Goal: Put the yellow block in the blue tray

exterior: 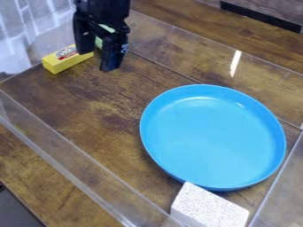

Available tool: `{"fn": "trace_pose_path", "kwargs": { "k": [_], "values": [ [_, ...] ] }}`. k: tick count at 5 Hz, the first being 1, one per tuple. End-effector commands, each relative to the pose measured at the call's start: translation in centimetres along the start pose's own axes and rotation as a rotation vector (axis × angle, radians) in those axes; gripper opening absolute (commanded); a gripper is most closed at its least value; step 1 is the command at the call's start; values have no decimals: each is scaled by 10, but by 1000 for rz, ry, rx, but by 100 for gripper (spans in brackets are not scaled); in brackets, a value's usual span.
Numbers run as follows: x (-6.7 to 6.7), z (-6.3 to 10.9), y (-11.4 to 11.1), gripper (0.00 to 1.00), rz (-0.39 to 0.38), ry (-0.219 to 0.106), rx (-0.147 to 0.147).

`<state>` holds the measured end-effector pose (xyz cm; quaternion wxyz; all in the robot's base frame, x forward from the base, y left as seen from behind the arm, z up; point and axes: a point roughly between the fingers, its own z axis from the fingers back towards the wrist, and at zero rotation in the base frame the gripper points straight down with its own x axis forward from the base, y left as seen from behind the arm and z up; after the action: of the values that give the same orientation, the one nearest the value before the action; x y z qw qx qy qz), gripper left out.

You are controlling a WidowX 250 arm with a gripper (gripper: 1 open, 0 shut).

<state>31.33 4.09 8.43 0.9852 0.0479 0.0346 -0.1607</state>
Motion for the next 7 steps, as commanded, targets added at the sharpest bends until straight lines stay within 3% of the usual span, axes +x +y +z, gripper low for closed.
{"fn": "trace_pose_path", "kwargs": {
  "k": [1,4,7],
  "values": [
    [10,13,16,100,-17,-72,42],
    [20,5,30,100,-83,-96,71],
    [19,4,46,100,-100,-146,82]
  ]
}}
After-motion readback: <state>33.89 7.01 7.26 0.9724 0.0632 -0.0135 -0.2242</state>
